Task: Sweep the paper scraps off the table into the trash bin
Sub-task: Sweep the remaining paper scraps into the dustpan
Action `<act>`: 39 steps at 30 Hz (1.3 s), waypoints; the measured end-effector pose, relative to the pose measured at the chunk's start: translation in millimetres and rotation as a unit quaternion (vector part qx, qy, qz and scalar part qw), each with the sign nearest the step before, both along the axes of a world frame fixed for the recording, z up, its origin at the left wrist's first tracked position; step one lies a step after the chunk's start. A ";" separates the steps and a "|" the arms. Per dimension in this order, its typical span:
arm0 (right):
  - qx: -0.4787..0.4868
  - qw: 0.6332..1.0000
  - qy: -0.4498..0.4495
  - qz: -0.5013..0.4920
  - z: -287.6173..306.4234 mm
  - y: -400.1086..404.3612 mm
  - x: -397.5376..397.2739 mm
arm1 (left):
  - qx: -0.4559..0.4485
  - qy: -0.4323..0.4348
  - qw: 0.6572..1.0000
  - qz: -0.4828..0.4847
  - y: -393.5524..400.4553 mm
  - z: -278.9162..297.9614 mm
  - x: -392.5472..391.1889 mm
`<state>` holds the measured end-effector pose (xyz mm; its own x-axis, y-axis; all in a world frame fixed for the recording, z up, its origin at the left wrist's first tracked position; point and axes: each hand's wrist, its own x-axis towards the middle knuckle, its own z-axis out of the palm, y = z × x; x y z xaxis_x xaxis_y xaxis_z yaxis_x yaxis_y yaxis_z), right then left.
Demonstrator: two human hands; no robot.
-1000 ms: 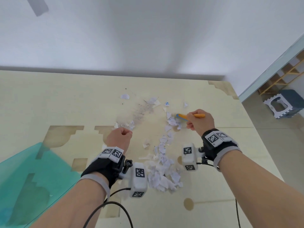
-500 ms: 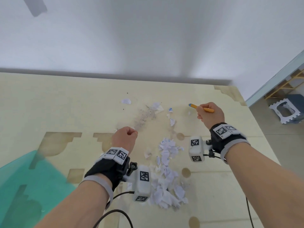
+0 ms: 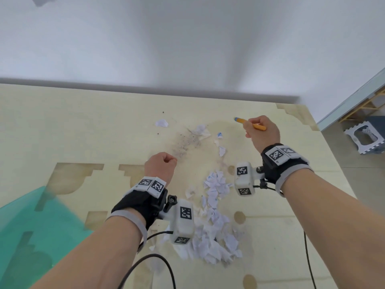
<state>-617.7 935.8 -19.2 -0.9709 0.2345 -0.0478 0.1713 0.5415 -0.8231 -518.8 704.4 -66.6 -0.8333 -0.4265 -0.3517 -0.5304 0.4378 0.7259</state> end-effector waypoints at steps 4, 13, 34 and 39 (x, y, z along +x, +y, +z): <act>0.074 0.994 -0.064 0.045 -5.1 -12.0 -0.9 | -0.014 0.006 1.000 0.000 -8.6 -0.8 -7.9; -0.026 0.999 0.030 -0.019 7.9 -18.9 -20.7 | -0.021 0.028 0.999 0.003 -30.2 1.7 -23.8; -0.042 0.999 0.026 0.002 2.8 -60.5 -60.7 | -0.129 -0.014 0.992 0.006 -96.1 -9.0 -71.9; 0.005 0.995 -0.010 0.099 -4.7 -90.1 -79.0 | -0.126 -0.031 0.991 0.016 -116.6 -10.8 -67.9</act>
<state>-696.8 845.8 -23.9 -0.9969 0.0401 -0.0672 0.0780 0.5739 -0.8152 -586.7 587.7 -77.4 -0.7981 -0.5328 -0.2815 -0.5873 0.5833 0.5611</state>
